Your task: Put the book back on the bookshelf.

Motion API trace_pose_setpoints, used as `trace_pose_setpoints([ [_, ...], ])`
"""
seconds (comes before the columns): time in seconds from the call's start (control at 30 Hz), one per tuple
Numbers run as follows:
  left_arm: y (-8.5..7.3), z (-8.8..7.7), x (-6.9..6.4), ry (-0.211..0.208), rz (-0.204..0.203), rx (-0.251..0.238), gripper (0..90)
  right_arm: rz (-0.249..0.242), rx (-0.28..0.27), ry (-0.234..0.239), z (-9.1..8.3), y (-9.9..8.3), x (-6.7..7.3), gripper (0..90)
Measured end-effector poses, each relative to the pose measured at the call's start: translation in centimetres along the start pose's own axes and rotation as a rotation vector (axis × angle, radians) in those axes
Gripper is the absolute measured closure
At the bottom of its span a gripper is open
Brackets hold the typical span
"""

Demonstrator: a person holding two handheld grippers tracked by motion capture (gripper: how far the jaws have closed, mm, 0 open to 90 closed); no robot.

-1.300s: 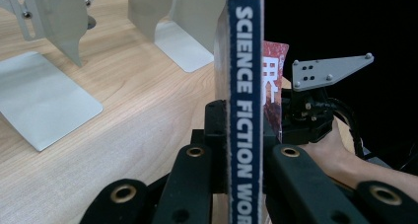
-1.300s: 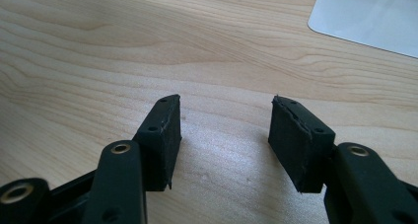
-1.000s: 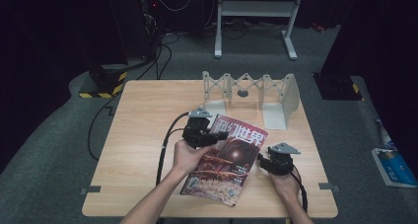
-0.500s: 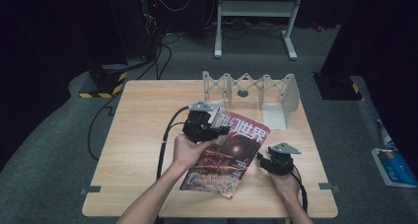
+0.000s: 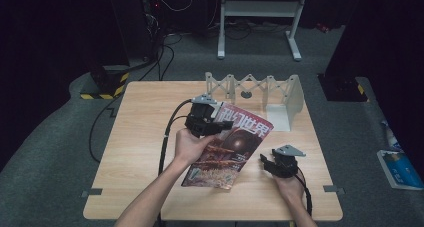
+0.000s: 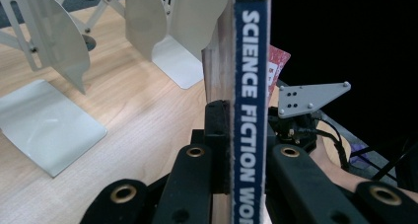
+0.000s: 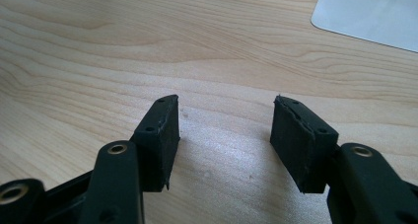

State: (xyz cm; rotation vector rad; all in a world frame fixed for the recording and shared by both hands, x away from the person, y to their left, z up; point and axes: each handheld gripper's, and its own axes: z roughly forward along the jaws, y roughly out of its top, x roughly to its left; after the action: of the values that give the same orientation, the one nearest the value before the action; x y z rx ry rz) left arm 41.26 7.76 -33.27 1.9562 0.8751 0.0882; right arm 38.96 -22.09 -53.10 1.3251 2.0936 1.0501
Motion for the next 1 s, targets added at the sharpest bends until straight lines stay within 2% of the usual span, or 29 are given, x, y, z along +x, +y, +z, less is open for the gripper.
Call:
trace_pose_setpoints([
  [0.37, 1.2, -0.2, 0.2, 0.030, 0.014, 0.017, 83.5, -0.004, -0.002, 0.001, 0.0, 0.0, 0.0, 44.1],
  [0.57, 2.4, -0.3, 0.2, 0.063, 0.043, 0.045, 83.4, -0.013, -0.003, -0.001, 0.0, 0.0, 0.0, 44.1],
  [1.0, 4.5, -0.7, 0.5, 0.096, 0.060, 0.095, 83.3, -0.017, -0.003, -0.003, 0.0, 0.0, 0.0, 44.1],
])
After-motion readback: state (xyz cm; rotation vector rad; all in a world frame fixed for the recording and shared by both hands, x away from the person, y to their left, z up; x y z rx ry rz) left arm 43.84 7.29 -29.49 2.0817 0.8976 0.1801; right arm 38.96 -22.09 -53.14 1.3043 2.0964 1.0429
